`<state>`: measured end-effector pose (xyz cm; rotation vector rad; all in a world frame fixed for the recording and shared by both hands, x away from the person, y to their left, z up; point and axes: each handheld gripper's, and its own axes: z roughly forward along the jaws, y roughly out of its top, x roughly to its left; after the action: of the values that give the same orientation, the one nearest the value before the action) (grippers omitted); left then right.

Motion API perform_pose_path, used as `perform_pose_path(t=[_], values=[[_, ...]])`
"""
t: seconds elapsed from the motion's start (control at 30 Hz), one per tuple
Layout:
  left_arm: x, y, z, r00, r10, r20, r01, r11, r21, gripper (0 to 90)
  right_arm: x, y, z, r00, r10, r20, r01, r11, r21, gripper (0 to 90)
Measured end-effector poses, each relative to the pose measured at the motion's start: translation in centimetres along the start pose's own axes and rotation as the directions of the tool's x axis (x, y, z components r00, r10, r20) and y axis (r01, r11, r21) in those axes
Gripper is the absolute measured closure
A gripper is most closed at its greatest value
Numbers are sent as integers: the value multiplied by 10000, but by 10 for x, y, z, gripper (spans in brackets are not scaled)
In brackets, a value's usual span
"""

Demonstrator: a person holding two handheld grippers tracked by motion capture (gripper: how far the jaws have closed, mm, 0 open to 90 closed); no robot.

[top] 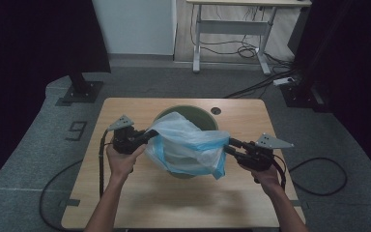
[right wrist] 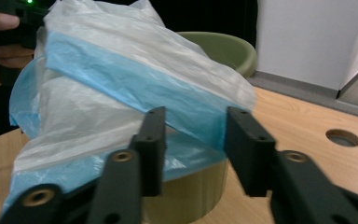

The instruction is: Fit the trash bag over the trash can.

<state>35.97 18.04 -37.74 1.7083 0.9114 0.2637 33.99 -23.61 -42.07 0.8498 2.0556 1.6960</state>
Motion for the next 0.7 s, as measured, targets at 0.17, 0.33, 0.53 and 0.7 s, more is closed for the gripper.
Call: perform_pose_path(t=[0.17,0.33,0.53,0.7], values=[[0,1,0,10000,-31,-21,31,10000,-42,886,16,5,4,9903,-1287,528,1277,9916,228,608],[-1,4,1,10000,6,-43,-6,10000,-23,887,26,17,9,9842,-1679,564,1671,9857,199,424],[-6,9,3,9999,116,18,-116,9999,-6,887,31,28,16,9833,-1802,261,1793,9832,339,309],[-11,11,6,9998,191,84,-192,9998,45,887,34,34,25,9842,-1771,28,1768,9833,439,250]])
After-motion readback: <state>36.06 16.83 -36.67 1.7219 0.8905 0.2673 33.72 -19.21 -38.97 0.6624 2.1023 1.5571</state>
